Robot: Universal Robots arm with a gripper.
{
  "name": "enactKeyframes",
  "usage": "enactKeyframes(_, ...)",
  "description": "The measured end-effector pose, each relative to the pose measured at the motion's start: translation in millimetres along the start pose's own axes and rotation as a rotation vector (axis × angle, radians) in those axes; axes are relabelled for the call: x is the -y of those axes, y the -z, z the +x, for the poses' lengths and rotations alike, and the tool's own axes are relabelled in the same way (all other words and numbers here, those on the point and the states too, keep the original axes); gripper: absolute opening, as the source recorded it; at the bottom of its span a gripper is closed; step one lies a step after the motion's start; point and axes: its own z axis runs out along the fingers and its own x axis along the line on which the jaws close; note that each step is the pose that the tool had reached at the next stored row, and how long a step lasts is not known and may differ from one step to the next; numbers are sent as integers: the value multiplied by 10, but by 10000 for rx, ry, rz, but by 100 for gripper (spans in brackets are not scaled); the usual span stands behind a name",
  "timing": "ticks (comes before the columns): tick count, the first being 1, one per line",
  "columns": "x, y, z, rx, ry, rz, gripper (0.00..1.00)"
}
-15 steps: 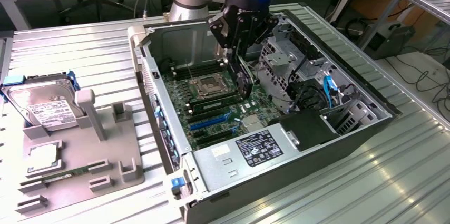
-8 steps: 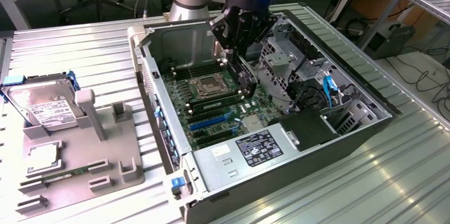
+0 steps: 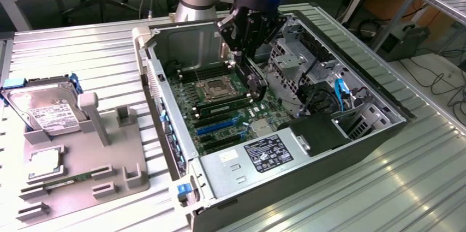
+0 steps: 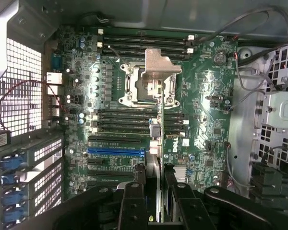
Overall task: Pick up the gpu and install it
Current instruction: 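Insert the gpu into the slot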
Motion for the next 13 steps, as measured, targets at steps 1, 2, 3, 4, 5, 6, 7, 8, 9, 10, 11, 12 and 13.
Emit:
enactKeyframes(1, 0, 0, 0, 0, 23, 0, 26)
enactKeyframes(2, 0, 0, 0, 1, 45, -1, 26)
enactKeyframes(3, 0, 0, 0, 2, 66, -2, 26)
enactKeyframes(4, 0, 0, 0, 2, 89, -2, 26)
enactKeyframes(5, 0, 0, 0, 3, 110, -2, 26)
enactKeyframes(6, 0, 0, 0, 3, 132, -3, 26)
enactKeyframes(7, 0, 0, 0, 4, 161, -4, 26)
enactKeyframes(8, 0, 0, 0, 5, 208, -5, 26)
enactKeyframes(9, 0, 0, 0, 6, 240, -5, 26)
enactKeyframes(10, 0, 0, 0, 6, 273, -6, 26)
enactKeyframes(11, 0, 0, 0, 7, 309, -7, 26)
enactKeyframes(12, 0, 0, 0, 8, 343, -8, 26)
enactKeyframes(13, 0, 0, 0, 9, 377, -8, 26)
